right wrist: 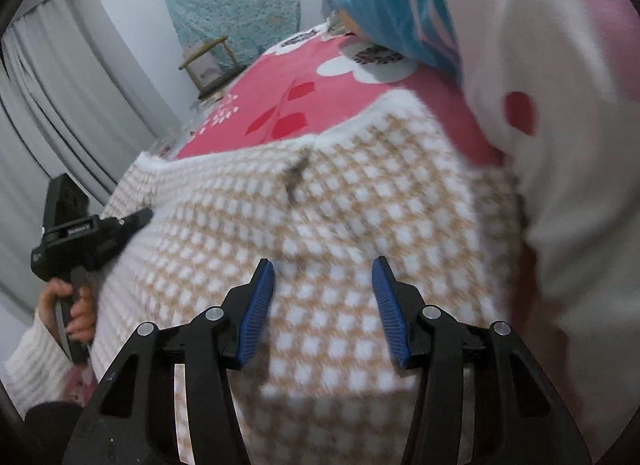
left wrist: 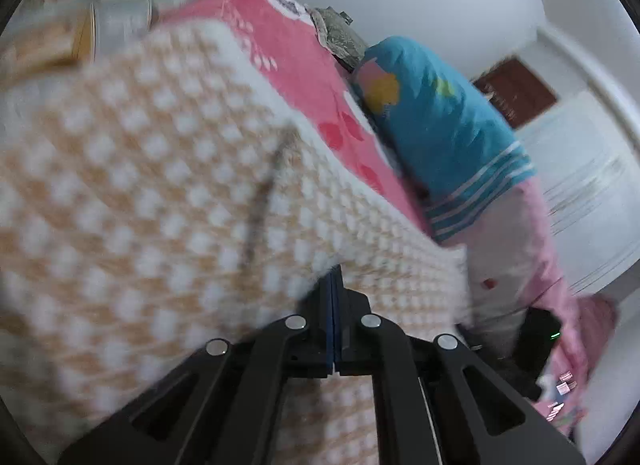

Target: Fold large clothes

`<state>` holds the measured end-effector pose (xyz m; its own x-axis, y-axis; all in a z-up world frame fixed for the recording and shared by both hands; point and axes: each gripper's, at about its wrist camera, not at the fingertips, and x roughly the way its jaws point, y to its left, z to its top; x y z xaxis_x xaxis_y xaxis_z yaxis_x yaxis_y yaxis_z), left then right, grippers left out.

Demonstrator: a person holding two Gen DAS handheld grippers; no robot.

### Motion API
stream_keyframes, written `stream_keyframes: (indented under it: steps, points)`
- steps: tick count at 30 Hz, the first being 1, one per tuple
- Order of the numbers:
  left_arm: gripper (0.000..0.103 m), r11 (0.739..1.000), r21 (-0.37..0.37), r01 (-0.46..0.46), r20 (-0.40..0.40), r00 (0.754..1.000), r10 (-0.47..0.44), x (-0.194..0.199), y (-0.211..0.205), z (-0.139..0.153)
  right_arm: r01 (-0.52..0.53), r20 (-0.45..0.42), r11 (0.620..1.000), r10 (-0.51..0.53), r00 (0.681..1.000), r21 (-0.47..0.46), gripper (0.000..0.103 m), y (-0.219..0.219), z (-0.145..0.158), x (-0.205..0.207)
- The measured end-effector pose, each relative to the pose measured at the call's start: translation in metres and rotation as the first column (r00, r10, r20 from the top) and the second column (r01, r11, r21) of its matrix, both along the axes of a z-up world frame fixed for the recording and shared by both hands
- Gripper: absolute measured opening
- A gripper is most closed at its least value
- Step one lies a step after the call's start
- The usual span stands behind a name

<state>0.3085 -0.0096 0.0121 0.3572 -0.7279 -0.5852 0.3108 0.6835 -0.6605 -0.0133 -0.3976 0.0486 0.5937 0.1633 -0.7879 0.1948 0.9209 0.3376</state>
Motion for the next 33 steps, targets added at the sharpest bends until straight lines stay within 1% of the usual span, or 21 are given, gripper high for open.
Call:
stream_keyframes:
  steps: [3, 5, 7, 8, 9, 11, 13, 15, 16, 17, 19, 22, 23, 24, 25, 27, 28, 29, 30, 31, 33]
  points:
    - [0.004, 0.987, 0.158, -0.034, 0.063, 0.998, 0.024, -0.010, -0.018, 0.015, 0.059, -0.060, 0.997, -0.062, 0.996, -0.053, 0.047, -0.008, 0.003, -0.019]
    - [0.003, 0.940, 0.330, -0.092, 0.190, 0.981, 0.030, -0.026, -0.049, 0.038, 0.066, -0.103, 0.991, -0.078, 0.992, -0.114, 0.043, -0.007, 0.005, -0.011]
    - [0.018, 0.899, 0.427, -0.096, 0.323, 0.945, -0.052, -0.037, -0.076, 0.059, 0.066, -0.102, 0.978, -0.088, 0.991, -0.200, 0.042, 0.002, 0.028, -0.003]
    - [0.028, 0.891, 0.449, -0.064, 0.354, 0.929, -0.111, -0.039, -0.090, 0.067, 0.058, -0.073, 0.977, -0.074, 0.995, -0.206, 0.044, 0.004, 0.037, 0.003]
    - [0.034, 0.886, 0.463, -0.035, 0.365, 0.918, -0.155, -0.040, -0.104, 0.074, 0.047, -0.039, 0.979, -0.055, 0.998, -0.199, 0.045, 0.006, 0.047, 0.011]
    - [0.036, 0.883, 0.470, 0.019, 0.356, 0.911, -0.209, -0.038, -0.121, 0.076, 0.012, 0.022, 0.986, -0.009, 1.000, -0.164, 0.049, 0.010, 0.062, 0.034]
    - [0.037, 0.850, 0.523, 0.057, 0.322, 0.911, -0.259, -0.032, -0.140, 0.063, -0.031, 0.030, 0.989, 0.035, 0.999, -0.147, 0.051, 0.014, 0.055, 0.058]
    - [0.039, 0.791, 0.607, 0.077, 0.265, 0.919, -0.293, -0.023, -0.154, 0.032, -0.045, -0.108, 0.983, 0.026, 0.994, -0.180, 0.051, 0.015, 0.000, 0.089]
    - [0.039, 0.771, 0.633, 0.066, 0.265, 0.917, -0.297, -0.022, -0.158, 0.012, -0.039, -0.108, 0.985, 0.021, 0.994, -0.166, 0.052, 0.014, -0.029, 0.093]
    - [0.039, 0.761, 0.645, 0.068, 0.254, 0.920, -0.297, -0.019, -0.162, 0.002, -0.028, -0.098, 0.986, 0.012, 0.995, -0.162, 0.052, 0.013, -0.034, 0.094]
    - [0.040, 0.756, 0.650, 0.073, 0.248, 0.920, -0.302, -0.015, -0.162, 0.005, -0.032, -0.108, 0.985, 0.013, 0.994, -0.171, 0.052, 0.012, -0.025, 0.093]
    - [0.040, 0.780, 0.617, 0.102, 0.241, 0.919, -0.311, -0.012, -0.155, 0.012, -0.035, -0.086, 0.991, 0.024, 0.996, -0.129, 0.052, 0.005, -0.018, 0.086]
    - [0.040, 0.806, 0.584, 0.099, 0.262, 0.917, -0.302, -0.016, -0.148, 0.025, -0.031, -0.073, 0.992, 0.023, 0.997, -0.119, 0.052, 0.002, -0.009, 0.081]
    - [0.041, 0.830, 0.554, 0.067, 0.300, 0.914, -0.274, -0.020, -0.136, 0.040, -0.017, -0.059, 0.992, 0.010, 0.998, -0.128, 0.052, 0.006, -0.001, 0.080]
    - [0.043, 0.837, 0.547, 0.001, 0.340, 0.913, -0.224, -0.021, -0.125, 0.052, 0.002, -0.045, 0.988, -0.008, 0.999, -0.153, 0.055, 0.006, 0.011, 0.074]
    - [0.059, 0.834, 0.527, -0.164, 0.406, 0.910, -0.078, -0.017, -0.087, 0.067, 0.068, -0.030, 0.964, -0.078, 0.997, -0.259, 0.055, -0.003, 0.023, 0.056]
    - [0.060, 0.828, 0.521, -0.207, 0.403, 0.915, -0.026, -0.012, -0.070, 0.066, 0.077, -0.065, 0.952, -0.101, 0.993, -0.297, 0.055, -0.008, 0.013, 0.053]
    - [0.059, 0.809, 0.540, -0.233, 0.373, 0.928, 0.018, -0.003, -0.055, 0.059, 0.058, -0.094, 0.941, -0.095, 0.991, -0.333, 0.055, -0.010, -0.003, 0.054]
    - [0.063, 0.797, 0.570, -0.199, 0.279, 0.959, 0.040, 0.015, -0.039, 0.035, 0.046, -0.098, 0.928, -0.088, 0.991, -0.370, 0.055, -0.008, -0.016, 0.056]
    - [0.063, 0.826, 0.546, -0.143, 0.221, 0.975, 0.022, 0.024, -0.031, 0.014, 0.048, -0.101, 0.895, -0.103, 0.990, -0.444, 0.055, 0.000, -0.025, 0.058]
    - [0.064, 0.828, 0.548, -0.119, 0.194, 0.981, 0.012, 0.032, -0.029, 0.000, 0.049, -0.117, 0.888, -0.115, 0.986, -0.457, 0.056, 0.001, -0.025, 0.062]
